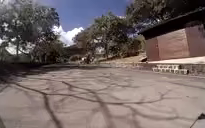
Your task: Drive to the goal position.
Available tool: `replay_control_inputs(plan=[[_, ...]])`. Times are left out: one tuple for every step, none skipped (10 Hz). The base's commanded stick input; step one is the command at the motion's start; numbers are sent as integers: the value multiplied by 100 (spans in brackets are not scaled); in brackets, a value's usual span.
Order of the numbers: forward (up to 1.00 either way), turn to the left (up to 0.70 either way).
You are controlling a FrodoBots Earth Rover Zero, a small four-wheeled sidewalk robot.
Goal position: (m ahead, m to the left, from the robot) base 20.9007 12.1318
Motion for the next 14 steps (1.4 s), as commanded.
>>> replay_control_inputs(plan=[[0, 0], [0, 0], [0, 0], [0, 0], [0, 0], [0, 0], [0, 0], [0, 0], [70, 11], [70, 23], [70, 27], [70, 27], [70, 27], [70, 27]])
